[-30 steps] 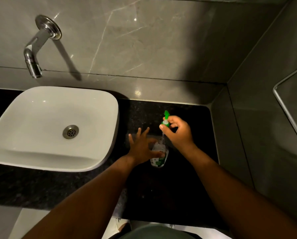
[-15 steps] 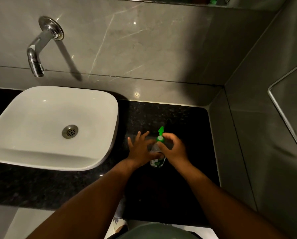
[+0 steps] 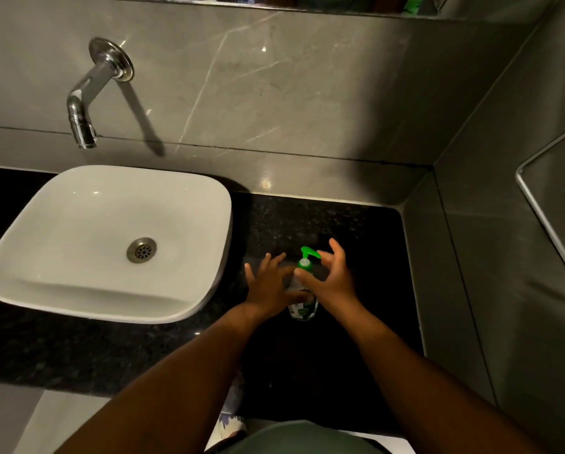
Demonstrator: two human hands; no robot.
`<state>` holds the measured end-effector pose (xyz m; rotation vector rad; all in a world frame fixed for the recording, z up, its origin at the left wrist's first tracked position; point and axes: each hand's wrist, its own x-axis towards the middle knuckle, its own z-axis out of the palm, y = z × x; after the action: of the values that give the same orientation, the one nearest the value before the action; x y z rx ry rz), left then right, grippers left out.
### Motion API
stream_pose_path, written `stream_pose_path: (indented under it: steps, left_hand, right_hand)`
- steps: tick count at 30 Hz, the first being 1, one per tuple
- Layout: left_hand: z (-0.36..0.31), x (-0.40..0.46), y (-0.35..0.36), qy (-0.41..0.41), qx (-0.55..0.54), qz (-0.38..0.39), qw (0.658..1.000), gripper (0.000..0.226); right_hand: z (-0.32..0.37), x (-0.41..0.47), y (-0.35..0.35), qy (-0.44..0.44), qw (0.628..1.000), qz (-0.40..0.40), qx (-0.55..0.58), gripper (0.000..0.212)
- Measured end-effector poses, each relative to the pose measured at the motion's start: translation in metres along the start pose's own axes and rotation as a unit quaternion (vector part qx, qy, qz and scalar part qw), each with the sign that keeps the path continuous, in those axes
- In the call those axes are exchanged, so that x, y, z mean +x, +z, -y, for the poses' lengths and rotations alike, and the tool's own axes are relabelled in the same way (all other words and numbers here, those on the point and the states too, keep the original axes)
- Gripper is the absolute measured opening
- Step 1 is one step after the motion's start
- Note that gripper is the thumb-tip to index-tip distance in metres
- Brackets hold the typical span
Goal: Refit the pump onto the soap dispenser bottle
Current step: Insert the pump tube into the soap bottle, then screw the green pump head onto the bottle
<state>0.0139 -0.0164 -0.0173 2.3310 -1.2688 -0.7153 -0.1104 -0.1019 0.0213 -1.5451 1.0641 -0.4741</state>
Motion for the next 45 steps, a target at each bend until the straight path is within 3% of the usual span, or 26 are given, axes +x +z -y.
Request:
stream_pose_path:
  steps: [5,8,14,18,21,25,28,32,35,39,45]
  left_hand:
    - [-0.002,0.000,0.001,0.011,0.012,0.004,1.000,0.070]
    - [-0.005,-0.002,0.000,0.008,-0.002,-0.003,1.000,0.069]
    - [-0.005,-0.001,-0.002,0.014,0.014,-0.005,1.000,0.072]
    - [-0.008,-0.004,0.002,0.030,0.000,-0.001,1.000,0.084]
    - [-0.006,-0.005,0.003,0.015,-0.020,-0.021,0.999,0.089]
    - [-0.006,-0.004,0.000,0.018,-0.014,-0.020,1.000,0.081]
    - [-0.008,-0.003,0.002,0.023,-0.012,-0.023,0.999,0.081]
    - [-0.009,-0.005,0.006,0.027,-0.007,-0.017,0.999,0.086]
    - [-0.007,-0.005,0.005,0.013,-0.017,-0.025,0.999,0.081]
    - [-0.006,-0.002,0.004,0.016,0.000,-0.025,1.000,0.077]
    - [-0.008,-0.004,0.007,0.026,-0.018,-0.016,0.999,0.083]
  right_hand:
    - [-0.003,0.002,-0.001,-0.024,0.999,-0.030,0.011,0.079]
    - [-0.001,0.004,-0.001,-0.035,0.996,-0.072,-0.041,0.083]
    - [-0.004,0.004,0.002,-0.044,0.998,-0.030,0.032,0.080]
    - [0.003,0.003,0.002,-0.030,0.995,-0.085,-0.042,0.102]
    - [0.005,0.003,0.004,-0.022,0.997,-0.061,-0.042,0.114]
    - [0.001,0.000,0.001,-0.033,0.999,-0.007,0.016,0.099]
    - [0.000,0.000,-0.001,-0.039,0.999,-0.030,-0.001,0.091]
    - [0.007,0.000,-0.003,-0.023,0.993,-0.094,-0.063,0.103]
    - [0.002,0.001,-0.004,-0.031,0.997,-0.064,-0.010,0.114]
    - [-0.006,0.001,-0.007,-0.017,0.999,-0.012,0.041,0.108]
    - [-0.002,-0.001,-0.005,-0.013,0.998,-0.066,0.019,0.109]
